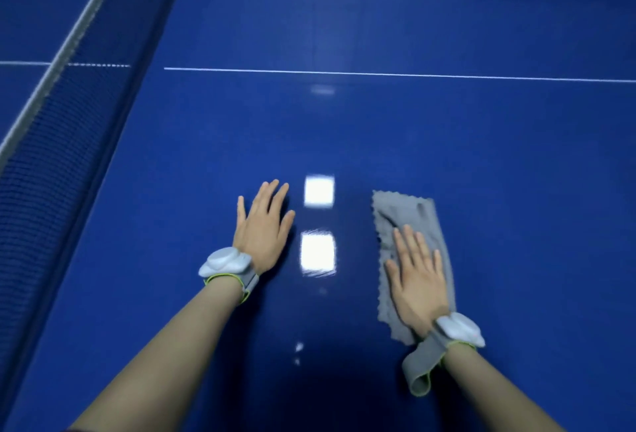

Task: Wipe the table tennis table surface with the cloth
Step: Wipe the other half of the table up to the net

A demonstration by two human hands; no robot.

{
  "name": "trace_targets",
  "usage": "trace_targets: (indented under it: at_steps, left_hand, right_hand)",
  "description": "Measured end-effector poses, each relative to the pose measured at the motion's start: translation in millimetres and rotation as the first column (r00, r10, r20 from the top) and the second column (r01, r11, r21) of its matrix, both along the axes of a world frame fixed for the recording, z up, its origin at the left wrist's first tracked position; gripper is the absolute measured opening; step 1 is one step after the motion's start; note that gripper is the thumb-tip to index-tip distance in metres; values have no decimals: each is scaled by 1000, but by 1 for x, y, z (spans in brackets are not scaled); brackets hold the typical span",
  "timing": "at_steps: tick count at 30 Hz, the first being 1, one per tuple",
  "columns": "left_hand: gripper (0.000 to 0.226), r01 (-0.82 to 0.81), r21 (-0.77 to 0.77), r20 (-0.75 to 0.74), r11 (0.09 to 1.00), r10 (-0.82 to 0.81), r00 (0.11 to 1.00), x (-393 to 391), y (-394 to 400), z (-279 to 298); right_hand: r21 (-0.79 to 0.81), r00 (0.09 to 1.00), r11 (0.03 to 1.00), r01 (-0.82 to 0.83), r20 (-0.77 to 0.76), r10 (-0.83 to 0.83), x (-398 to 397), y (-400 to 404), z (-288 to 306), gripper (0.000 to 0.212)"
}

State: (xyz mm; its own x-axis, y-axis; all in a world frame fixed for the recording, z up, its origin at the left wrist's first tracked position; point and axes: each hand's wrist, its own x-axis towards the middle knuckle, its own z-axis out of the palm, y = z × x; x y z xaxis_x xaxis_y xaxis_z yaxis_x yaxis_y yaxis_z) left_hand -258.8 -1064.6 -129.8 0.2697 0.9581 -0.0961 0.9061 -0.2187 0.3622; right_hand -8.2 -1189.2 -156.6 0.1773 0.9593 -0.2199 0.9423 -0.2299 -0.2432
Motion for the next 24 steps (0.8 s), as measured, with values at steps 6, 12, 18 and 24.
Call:
trace_targets:
  at_steps: [6,12,18,24]
  left_hand:
    - [50,6,-25,-42,1000,-7,999,27,43,5]
    - [50,21,37,-54,999,-19,998,42,102,0]
    - [45,-83,109,21,991,81,997,18,135,-24]
    - [45,-270,72,-49,960,274,961,-62,121,-21]
  right_hand:
    - [29,969,970,241,39,-242,66,68,-2,62]
    - [115,926,922,370,26,-376,83,170,-7,58]
    - [144,960,950,275,10,-280,45,276,-14,59]
    - [131,995,989,-62,-72,72,-97,297,-17,61]
